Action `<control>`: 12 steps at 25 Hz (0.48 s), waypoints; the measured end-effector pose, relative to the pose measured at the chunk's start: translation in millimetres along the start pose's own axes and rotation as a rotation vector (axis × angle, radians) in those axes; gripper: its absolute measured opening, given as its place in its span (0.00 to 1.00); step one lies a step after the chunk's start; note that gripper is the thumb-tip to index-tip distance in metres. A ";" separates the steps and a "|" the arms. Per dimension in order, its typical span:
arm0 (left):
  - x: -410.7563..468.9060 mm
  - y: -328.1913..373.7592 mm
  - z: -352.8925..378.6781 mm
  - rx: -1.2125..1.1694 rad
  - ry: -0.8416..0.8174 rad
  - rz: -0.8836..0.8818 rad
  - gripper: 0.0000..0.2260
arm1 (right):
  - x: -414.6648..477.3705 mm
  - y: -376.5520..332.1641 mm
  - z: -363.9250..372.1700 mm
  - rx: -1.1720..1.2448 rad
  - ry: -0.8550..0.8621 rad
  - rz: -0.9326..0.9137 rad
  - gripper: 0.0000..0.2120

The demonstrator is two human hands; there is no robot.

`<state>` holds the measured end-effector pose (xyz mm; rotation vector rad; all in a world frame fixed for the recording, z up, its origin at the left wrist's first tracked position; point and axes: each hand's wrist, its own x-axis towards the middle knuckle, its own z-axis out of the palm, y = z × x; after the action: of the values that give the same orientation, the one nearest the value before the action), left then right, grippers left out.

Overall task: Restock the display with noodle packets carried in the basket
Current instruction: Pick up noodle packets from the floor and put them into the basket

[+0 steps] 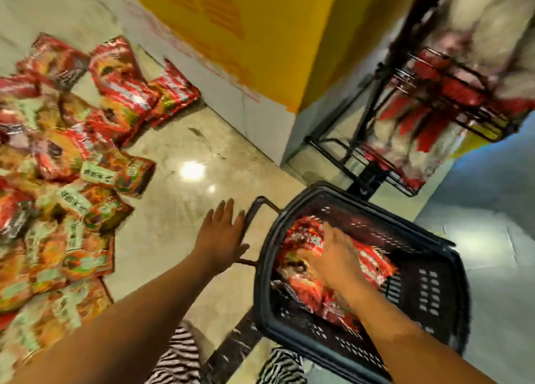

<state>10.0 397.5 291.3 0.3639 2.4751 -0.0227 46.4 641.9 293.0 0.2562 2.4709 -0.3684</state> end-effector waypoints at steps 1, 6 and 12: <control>-8.6 -31.1 3.2 -0.002 -0.017 -0.034 0.36 | 3.4 -28.2 2.8 -0.001 0.022 -0.023 0.45; -55.9 -193.8 22.5 -0.009 -0.062 -0.141 0.39 | 9.7 -186.4 34.2 -0.040 0.018 -0.087 0.43; -102.0 -359.8 29.1 -0.089 -0.070 -0.334 0.41 | 11.5 -342.4 78.1 -0.076 -0.151 -0.111 0.43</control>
<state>9.7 22.6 303.0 -0.0889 2.4308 -0.0621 -11.3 295.3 294.7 0.0570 2.3502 -0.3272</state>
